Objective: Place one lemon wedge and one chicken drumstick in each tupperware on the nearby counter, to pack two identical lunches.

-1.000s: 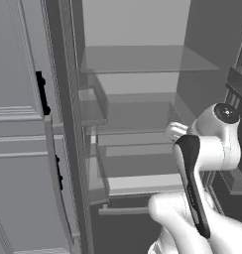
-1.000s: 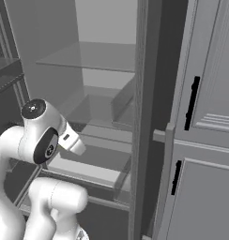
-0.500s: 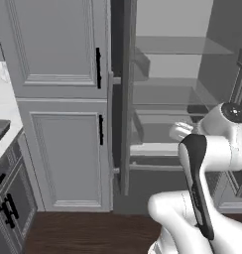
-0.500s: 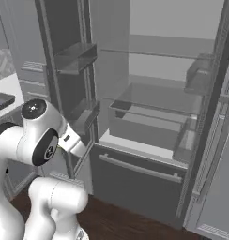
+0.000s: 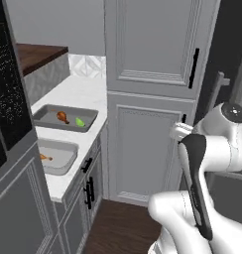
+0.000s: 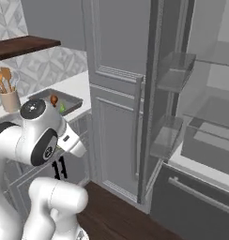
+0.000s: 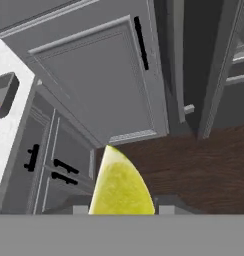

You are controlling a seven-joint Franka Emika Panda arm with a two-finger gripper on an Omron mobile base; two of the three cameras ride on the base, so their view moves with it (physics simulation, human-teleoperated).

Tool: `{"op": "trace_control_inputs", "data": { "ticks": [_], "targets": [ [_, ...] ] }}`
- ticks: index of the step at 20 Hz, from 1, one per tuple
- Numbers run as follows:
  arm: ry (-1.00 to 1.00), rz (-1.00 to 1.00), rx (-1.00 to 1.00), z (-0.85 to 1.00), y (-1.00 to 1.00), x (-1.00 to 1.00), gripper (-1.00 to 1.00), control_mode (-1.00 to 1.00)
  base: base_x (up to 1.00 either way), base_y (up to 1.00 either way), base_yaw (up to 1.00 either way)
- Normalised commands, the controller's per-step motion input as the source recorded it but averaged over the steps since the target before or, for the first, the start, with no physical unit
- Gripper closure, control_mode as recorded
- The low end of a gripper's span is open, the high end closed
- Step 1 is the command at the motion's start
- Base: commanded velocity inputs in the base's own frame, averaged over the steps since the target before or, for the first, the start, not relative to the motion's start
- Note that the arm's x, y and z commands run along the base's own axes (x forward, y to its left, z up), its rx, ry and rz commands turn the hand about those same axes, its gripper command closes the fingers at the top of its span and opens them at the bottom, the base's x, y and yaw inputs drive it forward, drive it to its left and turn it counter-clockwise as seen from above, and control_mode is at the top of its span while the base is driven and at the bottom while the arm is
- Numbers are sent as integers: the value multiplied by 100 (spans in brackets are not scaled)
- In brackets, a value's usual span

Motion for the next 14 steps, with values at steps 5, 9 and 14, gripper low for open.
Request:
{"op": "trace_control_inputs", "data": {
  "ticks": [5,9,14],
  "targets": [
    [0,0,0,0,0,0,100,100,100,61,26],
    [0,0,0,0,0,0,100,100,100,28,23],
    [0,0,0,0,0,0,100,100,76,57,36]
  ]
}}
